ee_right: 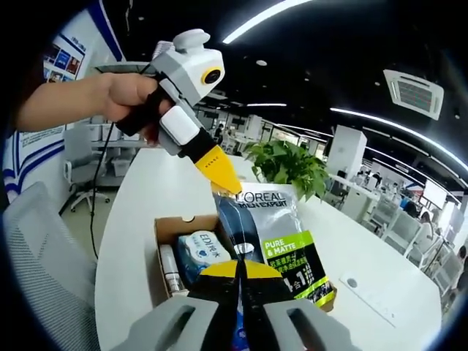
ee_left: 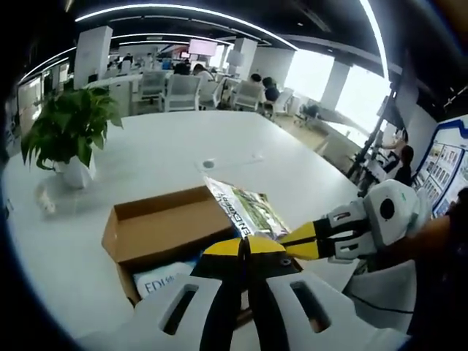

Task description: Operate the shoe box by opening the lid, removing the specified soft item, and placing it in the target area until the item is outside and the box remains undamaged.

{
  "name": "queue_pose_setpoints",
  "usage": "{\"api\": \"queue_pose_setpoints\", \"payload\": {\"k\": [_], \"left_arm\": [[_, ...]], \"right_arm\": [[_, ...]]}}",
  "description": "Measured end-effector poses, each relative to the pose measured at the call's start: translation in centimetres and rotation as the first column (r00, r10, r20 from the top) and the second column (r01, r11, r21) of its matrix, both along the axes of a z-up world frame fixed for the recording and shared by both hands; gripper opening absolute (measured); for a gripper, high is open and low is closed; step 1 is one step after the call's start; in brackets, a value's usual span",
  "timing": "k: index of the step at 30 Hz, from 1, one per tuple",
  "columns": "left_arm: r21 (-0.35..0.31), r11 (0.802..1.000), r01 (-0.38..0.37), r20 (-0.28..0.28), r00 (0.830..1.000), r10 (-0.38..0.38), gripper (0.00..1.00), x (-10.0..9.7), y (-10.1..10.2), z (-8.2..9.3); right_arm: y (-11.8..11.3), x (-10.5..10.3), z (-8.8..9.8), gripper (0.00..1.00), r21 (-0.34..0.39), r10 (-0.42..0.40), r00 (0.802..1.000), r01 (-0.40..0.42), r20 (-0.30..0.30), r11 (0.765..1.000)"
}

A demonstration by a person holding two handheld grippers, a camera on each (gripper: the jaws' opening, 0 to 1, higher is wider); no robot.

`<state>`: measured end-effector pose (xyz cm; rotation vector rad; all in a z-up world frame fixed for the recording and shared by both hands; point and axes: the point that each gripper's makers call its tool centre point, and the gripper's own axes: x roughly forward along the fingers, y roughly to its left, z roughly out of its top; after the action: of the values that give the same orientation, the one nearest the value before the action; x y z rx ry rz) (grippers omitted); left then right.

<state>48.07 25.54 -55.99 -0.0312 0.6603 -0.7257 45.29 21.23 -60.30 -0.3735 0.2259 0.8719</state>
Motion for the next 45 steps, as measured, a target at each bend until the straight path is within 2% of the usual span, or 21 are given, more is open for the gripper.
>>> {"api": "queue_pose_setpoints", "payload": {"k": [14, 45], "left_arm": [[-0.009, 0.999, 0.039, 0.019, 0.999, -0.039, 0.0, 0.2, -2.5, 0.6], [0.008, 0.992, 0.124, -0.006, 0.992, -0.124, 0.0, -1.0, -8.5, -2.5]], "right_arm": [[-2.7, 0.2, 0.7, 0.0, -0.025, -0.033, 0.999, 0.034, 0.034, 0.999], [-8.5, -1.0, -2.3, 0.0, -0.108, -0.098, 0.995, 0.101, 0.024, 0.989]]}}
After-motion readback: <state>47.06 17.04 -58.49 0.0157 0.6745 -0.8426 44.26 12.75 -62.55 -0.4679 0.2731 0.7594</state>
